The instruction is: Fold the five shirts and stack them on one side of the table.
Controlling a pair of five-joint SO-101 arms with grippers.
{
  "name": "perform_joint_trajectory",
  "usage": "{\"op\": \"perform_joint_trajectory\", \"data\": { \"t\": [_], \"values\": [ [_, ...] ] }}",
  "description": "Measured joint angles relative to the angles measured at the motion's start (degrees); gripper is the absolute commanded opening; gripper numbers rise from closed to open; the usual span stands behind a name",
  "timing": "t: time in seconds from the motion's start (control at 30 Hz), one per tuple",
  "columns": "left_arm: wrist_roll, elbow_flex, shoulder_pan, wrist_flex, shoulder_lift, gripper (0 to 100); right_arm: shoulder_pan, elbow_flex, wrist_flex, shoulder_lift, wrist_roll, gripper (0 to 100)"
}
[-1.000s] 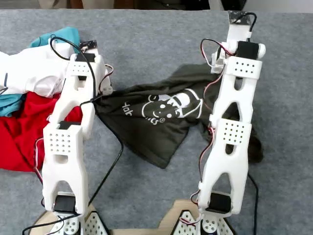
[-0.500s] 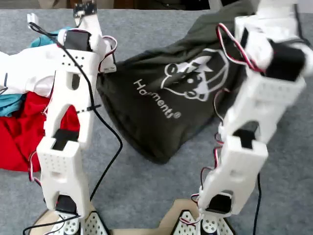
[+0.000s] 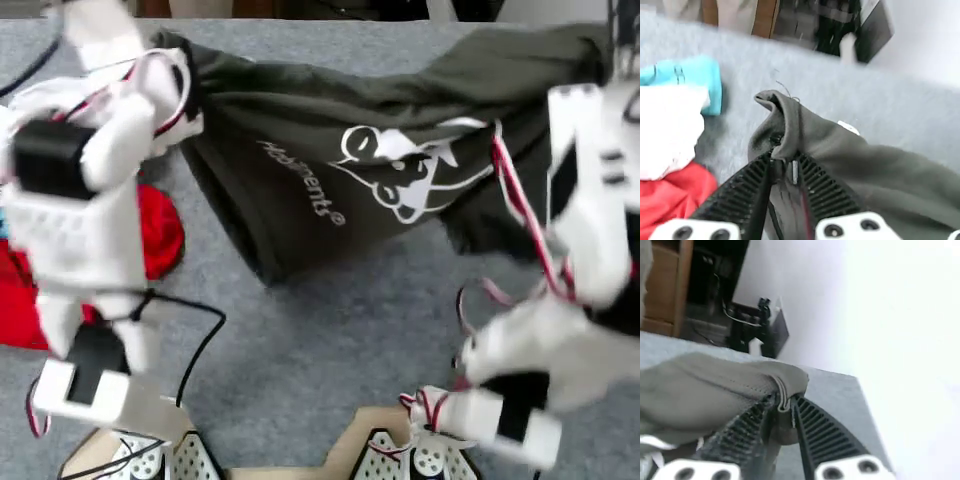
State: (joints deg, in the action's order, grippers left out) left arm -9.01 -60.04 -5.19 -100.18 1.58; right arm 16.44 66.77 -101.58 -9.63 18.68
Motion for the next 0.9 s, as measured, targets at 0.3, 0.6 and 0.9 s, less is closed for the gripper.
{"op": "perform_joint_trajectory", "data": {
  "t": [0.3, 0.6, 0.9],
  "values": [
    [-0.09, 9.23, -1.41, 0.00, 11.87, 2, 0.44, -33.14, 0.00, -29.01, 10.37, 0.7],
    [4.31, 48.70, -6.59, 1.14, 19.69, 2, 0.44, -63.12, 1.49, -32.62, 10.29, 0.6],
    [8.00, 83.87, 0.35, 26.90, 15.82, 2, 0.53, -88.44, 24.53, -21.45, 6.77, 0.6]
  ]
}}
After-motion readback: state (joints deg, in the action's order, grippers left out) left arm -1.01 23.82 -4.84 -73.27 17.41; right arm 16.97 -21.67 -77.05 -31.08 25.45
